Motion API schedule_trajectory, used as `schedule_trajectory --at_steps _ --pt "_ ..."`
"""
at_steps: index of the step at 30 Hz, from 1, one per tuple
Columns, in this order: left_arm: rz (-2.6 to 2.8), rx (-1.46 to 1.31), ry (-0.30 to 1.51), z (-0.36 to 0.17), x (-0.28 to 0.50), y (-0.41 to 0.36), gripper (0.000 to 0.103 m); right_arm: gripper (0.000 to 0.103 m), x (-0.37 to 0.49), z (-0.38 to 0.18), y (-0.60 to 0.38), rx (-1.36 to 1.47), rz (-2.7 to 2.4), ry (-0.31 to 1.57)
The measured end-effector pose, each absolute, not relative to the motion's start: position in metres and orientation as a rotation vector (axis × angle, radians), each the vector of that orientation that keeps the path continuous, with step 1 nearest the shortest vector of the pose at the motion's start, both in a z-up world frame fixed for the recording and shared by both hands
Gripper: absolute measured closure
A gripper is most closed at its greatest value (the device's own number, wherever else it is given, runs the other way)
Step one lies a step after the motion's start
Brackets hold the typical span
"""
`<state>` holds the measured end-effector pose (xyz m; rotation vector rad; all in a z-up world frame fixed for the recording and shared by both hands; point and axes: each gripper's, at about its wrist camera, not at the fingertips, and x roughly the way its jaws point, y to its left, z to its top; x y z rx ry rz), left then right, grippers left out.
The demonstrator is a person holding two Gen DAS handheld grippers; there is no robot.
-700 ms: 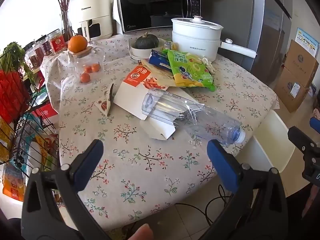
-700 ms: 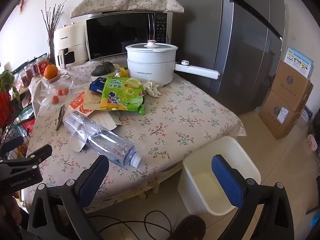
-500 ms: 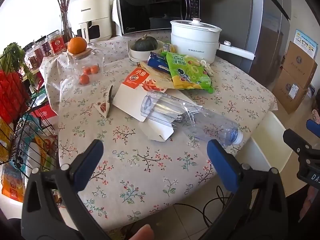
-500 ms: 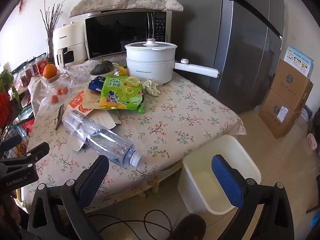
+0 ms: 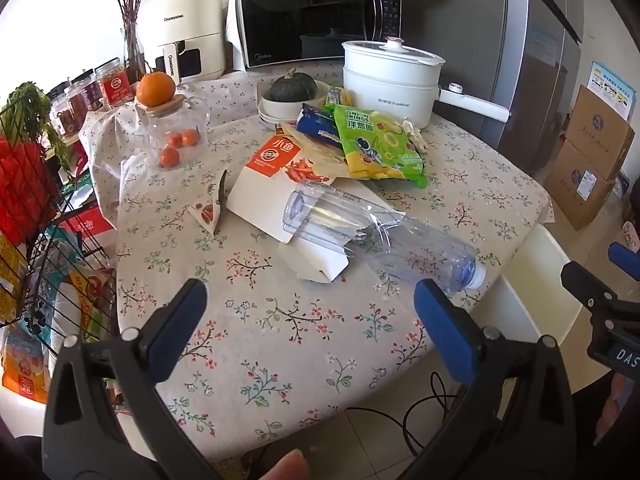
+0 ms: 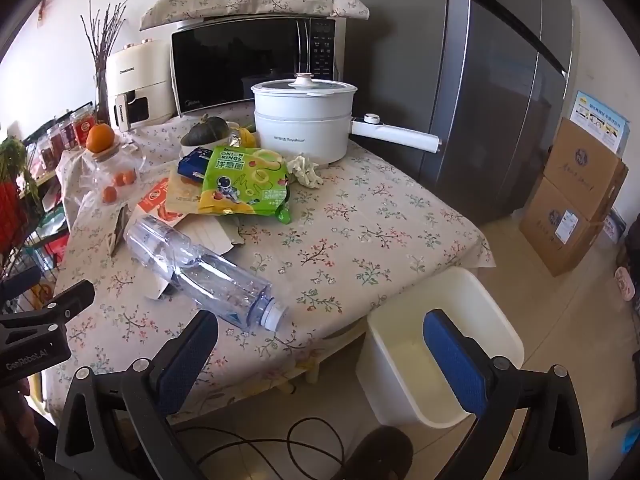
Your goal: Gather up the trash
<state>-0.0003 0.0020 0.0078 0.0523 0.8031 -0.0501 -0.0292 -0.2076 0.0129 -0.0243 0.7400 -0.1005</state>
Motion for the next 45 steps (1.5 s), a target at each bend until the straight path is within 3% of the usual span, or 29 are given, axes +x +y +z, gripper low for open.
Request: schedule_trajectory --at_steps 45 --pt "-0.052 0.057 0.797 0.0034 -0.0024 0.0057 0.0 0.0 -0.0296 0.0145 -0.2091 -0.011 -0.095 0.74"
